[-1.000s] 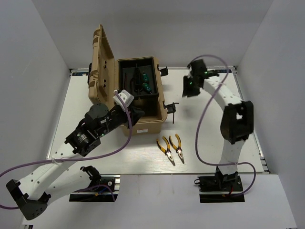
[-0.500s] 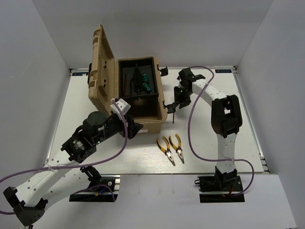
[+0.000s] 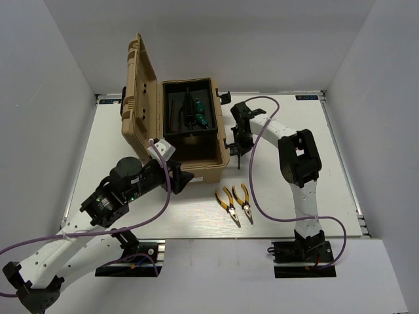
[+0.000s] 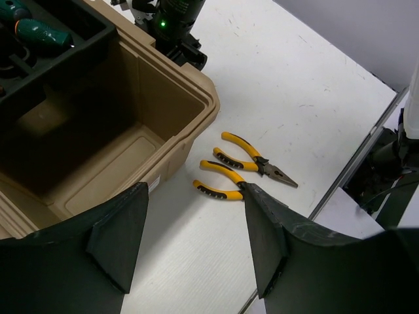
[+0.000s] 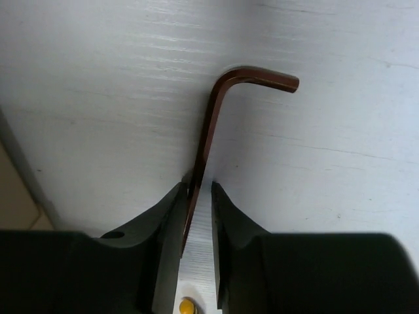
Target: Sort the tools into containers
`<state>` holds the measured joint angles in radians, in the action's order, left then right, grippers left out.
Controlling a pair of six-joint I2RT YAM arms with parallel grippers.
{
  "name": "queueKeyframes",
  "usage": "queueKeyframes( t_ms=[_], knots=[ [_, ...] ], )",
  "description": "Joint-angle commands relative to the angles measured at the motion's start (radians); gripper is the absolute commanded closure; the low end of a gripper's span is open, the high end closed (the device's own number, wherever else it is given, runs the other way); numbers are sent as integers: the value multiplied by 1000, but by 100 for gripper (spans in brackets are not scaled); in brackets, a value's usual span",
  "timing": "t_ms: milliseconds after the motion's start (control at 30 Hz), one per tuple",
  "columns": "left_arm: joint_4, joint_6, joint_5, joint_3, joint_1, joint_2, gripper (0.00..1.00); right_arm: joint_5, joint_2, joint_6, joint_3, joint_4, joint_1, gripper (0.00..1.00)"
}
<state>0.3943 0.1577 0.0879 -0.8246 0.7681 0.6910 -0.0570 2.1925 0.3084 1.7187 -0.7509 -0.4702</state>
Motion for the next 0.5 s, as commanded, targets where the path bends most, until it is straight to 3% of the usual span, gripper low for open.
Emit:
queueKeyframes(
  t_ms=[0,367,467],
  knots=[
    [12,9,-2,13,3,-24,29,-104,1,11,7,-5,-4,74],
    [-6,9,7,4,3,-15,29,-132,-20,-2,-108,-5,57,99],
    [-17,9,16,13,3,-5,29,-110,-34,-9,-126,-2,85,100]
  ],
)
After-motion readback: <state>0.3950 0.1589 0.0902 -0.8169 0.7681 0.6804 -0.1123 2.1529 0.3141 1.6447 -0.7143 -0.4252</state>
